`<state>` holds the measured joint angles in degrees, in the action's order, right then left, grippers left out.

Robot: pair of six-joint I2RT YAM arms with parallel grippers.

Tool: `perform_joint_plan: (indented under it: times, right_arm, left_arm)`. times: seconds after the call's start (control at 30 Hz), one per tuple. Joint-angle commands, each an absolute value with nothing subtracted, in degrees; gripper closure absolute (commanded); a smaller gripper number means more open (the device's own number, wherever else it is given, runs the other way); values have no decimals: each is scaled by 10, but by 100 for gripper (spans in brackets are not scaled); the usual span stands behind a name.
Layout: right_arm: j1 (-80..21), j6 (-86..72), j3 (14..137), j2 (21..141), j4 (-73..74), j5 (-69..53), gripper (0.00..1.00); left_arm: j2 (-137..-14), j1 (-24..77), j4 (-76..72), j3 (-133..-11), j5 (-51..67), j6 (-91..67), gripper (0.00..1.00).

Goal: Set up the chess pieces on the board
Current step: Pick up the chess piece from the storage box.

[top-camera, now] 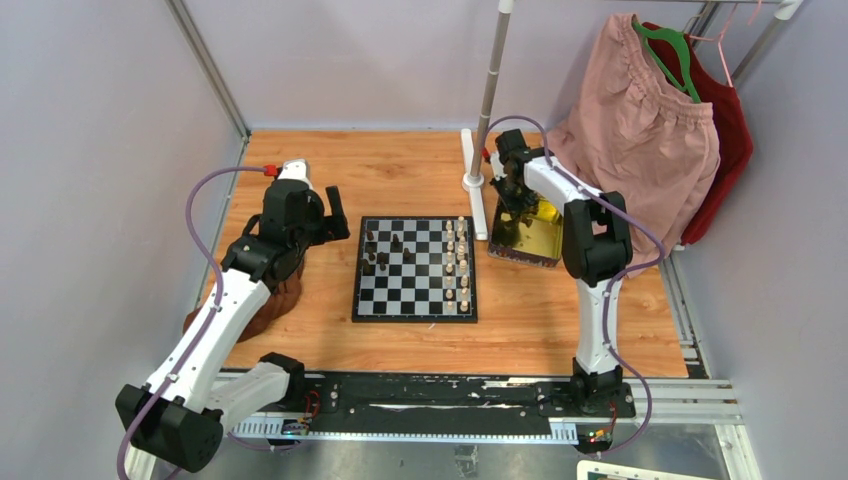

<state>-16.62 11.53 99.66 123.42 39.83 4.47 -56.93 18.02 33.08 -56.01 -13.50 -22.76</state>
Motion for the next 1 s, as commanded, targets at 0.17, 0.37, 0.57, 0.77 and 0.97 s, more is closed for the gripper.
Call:
perform_joint_plan:
  times: [0.17, 0.37, 0.57, 0.77, 0.97]
  right_arm:
    - [-154, 117, 1001, 1258, 394, 18, 76]
    - [-155, 113, 1004, 1268, 395, 9, 77]
    - [-161, 106, 1007, 1269, 395, 9, 90]
    - [-172, 97, 1003, 1246, 395, 18, 99]
    - [-180, 70, 987, 1211, 397, 9, 100]
  left_arm:
    - [-574, 176, 315, -567, -134, -226, 0]
    - [-578, 176, 312, -565, -131, -228, 0]
    - [-576, 176, 311, -563, -134, -228, 0]
    - [-577, 176, 309, -564, -133, -226, 0]
    - [-576, 176, 304, -561, -116, -221, 0]
